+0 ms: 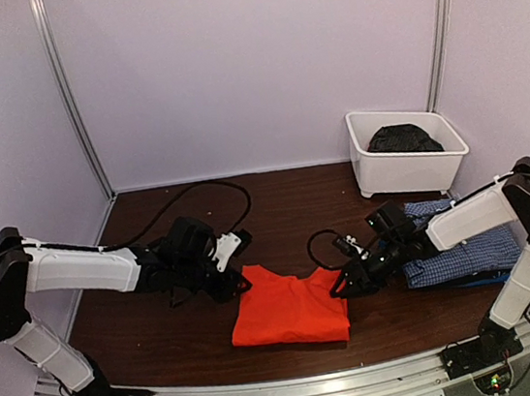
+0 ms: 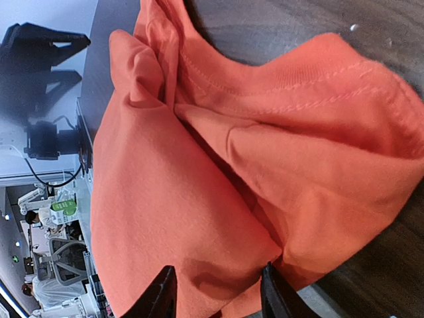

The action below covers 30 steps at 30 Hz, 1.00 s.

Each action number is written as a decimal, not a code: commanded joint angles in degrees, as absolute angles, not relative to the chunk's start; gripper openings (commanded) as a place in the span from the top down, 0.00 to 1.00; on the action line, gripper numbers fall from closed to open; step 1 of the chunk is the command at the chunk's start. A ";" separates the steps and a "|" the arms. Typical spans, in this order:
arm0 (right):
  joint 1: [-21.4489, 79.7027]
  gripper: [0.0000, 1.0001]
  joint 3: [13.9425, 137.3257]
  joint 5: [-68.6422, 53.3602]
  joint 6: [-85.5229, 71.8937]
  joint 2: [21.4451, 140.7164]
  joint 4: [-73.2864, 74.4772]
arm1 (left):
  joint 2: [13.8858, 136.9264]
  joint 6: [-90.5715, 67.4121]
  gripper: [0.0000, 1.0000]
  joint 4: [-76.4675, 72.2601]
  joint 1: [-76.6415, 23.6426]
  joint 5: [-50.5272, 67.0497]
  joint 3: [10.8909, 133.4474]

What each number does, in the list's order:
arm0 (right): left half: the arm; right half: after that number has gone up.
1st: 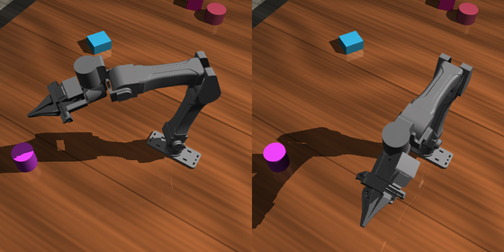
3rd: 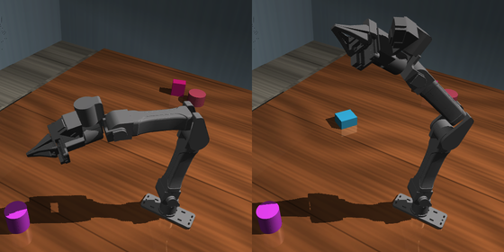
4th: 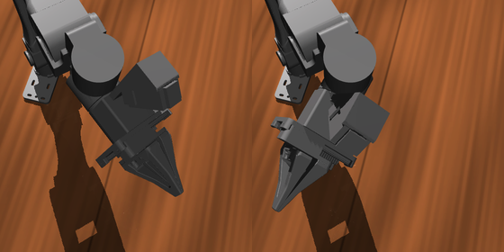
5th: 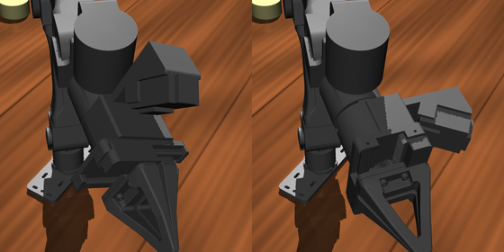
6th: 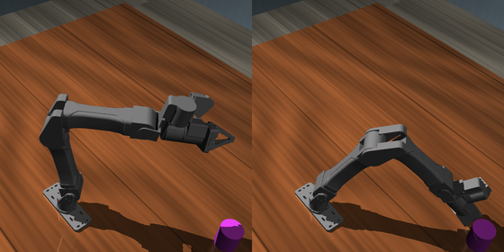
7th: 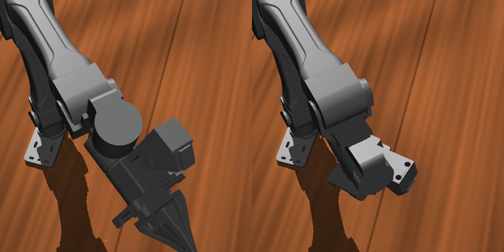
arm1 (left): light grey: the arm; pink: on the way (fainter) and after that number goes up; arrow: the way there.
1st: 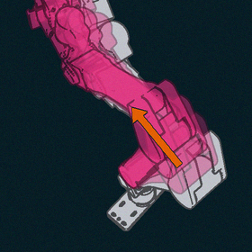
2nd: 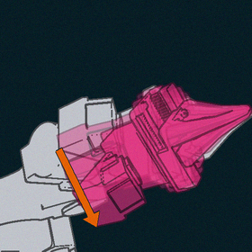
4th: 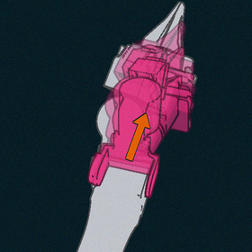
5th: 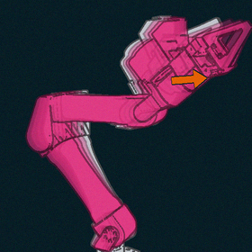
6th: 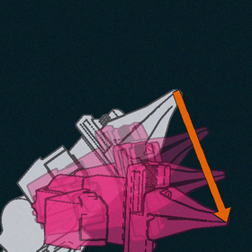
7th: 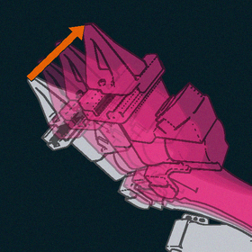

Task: Fold and stack the mixed laundry pile
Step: Adjust the square-folded T-shirt at the center of the board.

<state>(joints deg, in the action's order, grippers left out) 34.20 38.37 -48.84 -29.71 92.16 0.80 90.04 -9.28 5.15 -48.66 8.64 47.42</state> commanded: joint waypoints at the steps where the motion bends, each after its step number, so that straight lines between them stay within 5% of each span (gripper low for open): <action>1: 36.12 0.56 39.37 -48.83 -29.88 93.33 -0.40 | 91.04 -14.08 0.60 0.29 -45.97 12.57 46.95; 9: 36.92 0.57 39.42 -48.64 -30.48 95.01 -0.88 | 96.12 -14.39 0.60 -2.01 -45.27 16.91 49.18; 13: 36.93 0.69 39.48 -48.26 -30.85 93.31 -1.09 | 98.44 -14.25 0.62 -2.72 -45.26 19.49 49.73; 20: 36.99 0.89 38.99 -44.25 -30.01 87.07 -1.81 | 97.65 -14.32 1.00 -3.30 -45.26 19.63 49.69; 24: 36.93 1.00 37.96 -41.38 -29.05 83.94 -1.88 | 96.63 -13.58 1.00 -2.36 -45.26 18.80 50.58; 30: 36.95 1.00 37.09 -32.98 -25.53 79.84 -0.45 | 96.17 -13.10 1.00 -1.83 -44.94 14.71 52.03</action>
<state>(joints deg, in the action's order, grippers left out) 36.80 38.09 -40.45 -28.64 82.43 -0.60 98.04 -14.00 0.01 -45.45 17.65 49.71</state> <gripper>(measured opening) 0.013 0.013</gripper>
